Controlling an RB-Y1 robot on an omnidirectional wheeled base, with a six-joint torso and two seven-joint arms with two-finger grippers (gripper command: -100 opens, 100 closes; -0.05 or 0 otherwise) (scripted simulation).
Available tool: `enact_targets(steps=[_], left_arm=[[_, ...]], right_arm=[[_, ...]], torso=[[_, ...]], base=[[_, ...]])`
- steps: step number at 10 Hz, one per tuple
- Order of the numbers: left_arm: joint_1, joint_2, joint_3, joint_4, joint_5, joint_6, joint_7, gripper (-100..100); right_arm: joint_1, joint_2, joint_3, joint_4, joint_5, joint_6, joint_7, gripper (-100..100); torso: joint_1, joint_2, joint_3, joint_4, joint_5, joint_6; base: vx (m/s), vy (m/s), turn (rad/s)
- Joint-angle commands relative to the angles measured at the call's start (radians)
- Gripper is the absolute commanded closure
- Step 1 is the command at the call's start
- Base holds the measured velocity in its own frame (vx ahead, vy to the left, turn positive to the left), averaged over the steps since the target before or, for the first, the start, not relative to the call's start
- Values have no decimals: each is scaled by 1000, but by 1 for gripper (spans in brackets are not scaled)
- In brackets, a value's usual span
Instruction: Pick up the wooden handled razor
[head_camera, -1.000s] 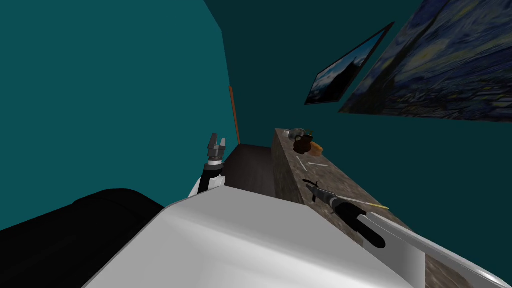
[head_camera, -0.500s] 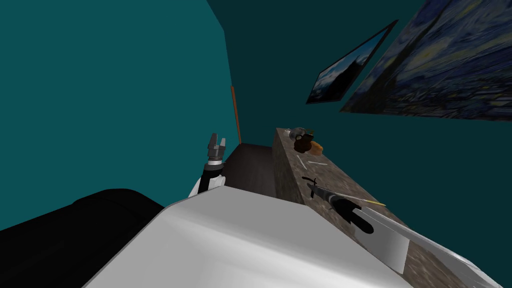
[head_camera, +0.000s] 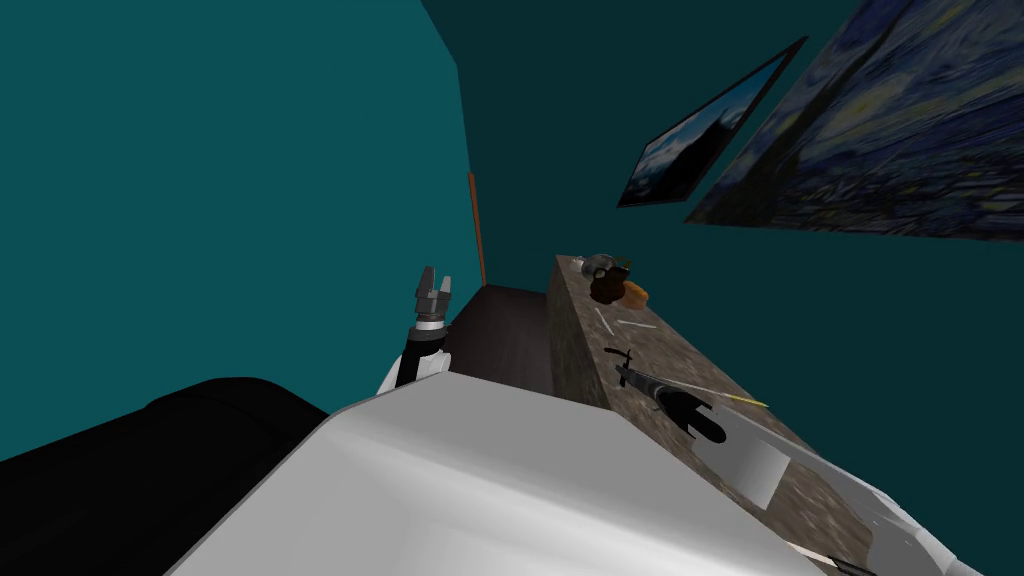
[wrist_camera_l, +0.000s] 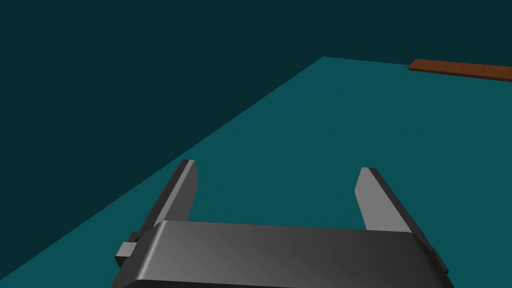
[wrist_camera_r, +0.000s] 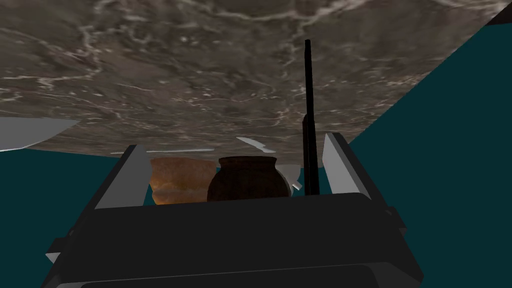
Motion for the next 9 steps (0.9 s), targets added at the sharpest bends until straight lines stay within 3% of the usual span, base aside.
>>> enact_targets(steps=[1, 2, 4, 5, 8, 9], left_arm=[[0, 0, 0, 0, 0, 0, 0, 0], [0, 0, 0, 0, 0, 0, 0, 0], [0, 0, 0, 0, 0, 0, 0, 0], [0, 0, 0, 0, 0, 0, 0, 0], [0, 0, 0, 0, 0, 0, 0, 0], [0, 0, 0, 0, 0, 0, 0, 0]], right_arm=[[-50, 18, 49, 50, -50, 7, 50, -100], [-88, 18, 49, 91, -63, 7, 61, -100], [-147, 18, 49, 110, -63, 7, 61, -100], [-195, 59, 108, 160, -113, 5, 115, -100], [-284, 59, 110, 235, -144, 5, 139, -100], [-284, 59, 110, 235, -144, 5, 139, -100]], torso=[[0, 0, 0, 0, 0, 0], [0, 2, 1, 1, 0, 0], [0, -4, -2, 0, 0, 0], [1, -6, -3, -1, 0, 0], [0, 0, 0, 0, 0, 1], [0, -4, -2, 0, 1, 0]], base=[[-133, -11, 76], [-70, -1, -9], [-6, 1, -7], [-102, -9, 127], [-82, -6, 17], [13, 2, 0]])
